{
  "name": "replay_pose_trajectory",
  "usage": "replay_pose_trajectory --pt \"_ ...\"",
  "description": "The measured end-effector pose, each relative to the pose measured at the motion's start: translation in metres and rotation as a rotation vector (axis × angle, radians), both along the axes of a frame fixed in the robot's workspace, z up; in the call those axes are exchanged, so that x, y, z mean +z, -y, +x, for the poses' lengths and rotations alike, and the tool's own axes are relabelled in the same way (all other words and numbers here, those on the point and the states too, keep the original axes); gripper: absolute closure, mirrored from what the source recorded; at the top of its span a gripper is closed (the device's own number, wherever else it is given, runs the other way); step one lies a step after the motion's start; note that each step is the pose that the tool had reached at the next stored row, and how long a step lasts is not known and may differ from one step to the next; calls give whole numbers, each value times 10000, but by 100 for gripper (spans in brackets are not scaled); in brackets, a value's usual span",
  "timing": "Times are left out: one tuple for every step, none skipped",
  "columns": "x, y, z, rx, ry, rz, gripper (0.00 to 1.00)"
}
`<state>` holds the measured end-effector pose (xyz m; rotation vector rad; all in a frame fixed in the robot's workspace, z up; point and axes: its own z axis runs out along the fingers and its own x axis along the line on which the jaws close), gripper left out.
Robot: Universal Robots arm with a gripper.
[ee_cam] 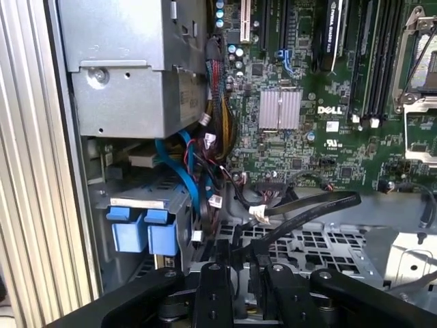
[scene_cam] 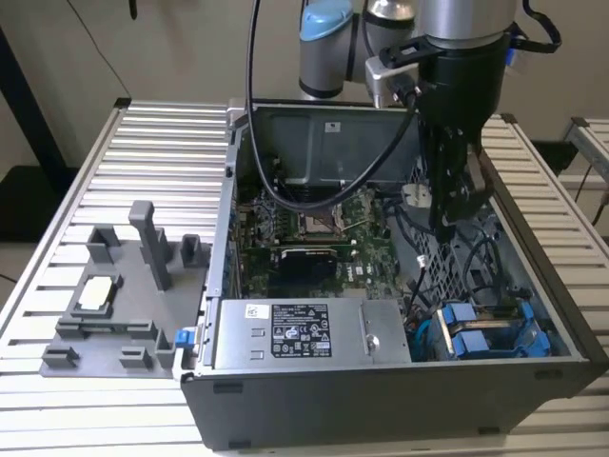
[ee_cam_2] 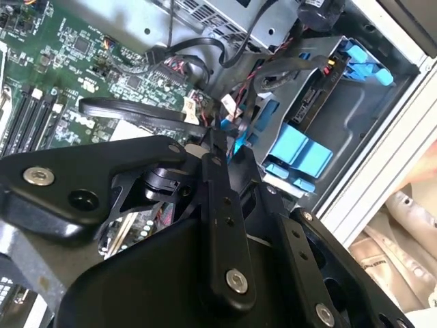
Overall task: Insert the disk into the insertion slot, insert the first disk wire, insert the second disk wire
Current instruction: 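Insert the second disk wire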
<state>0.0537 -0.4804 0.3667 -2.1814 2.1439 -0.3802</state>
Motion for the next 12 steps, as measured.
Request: replay_pose_trajectory --pt "-8 0 0 17 0 -50 73" --pt "-14 -1 0 58 0 -84 73" --pt "-20 -1 -1 98 0 -98 73" --pt "-25 -1 -1 135 3 -100 73" --pt "-29 -1 -3 164 9 -102 73" --pt "-31 -1 -5 191 12 -105 73" --pt "-35 -1 -6 210 15 -103 73" --pt "-39 -1 -7 225 17 -100 73" --pt "-42 -1 -8 240 18 -101 73" --pt "-45 -1 -10 255 18 -101 73" --pt "-48 -1 -12 269 18 -102 73" --pt "-51 -1 -14 283 19 -102 73"
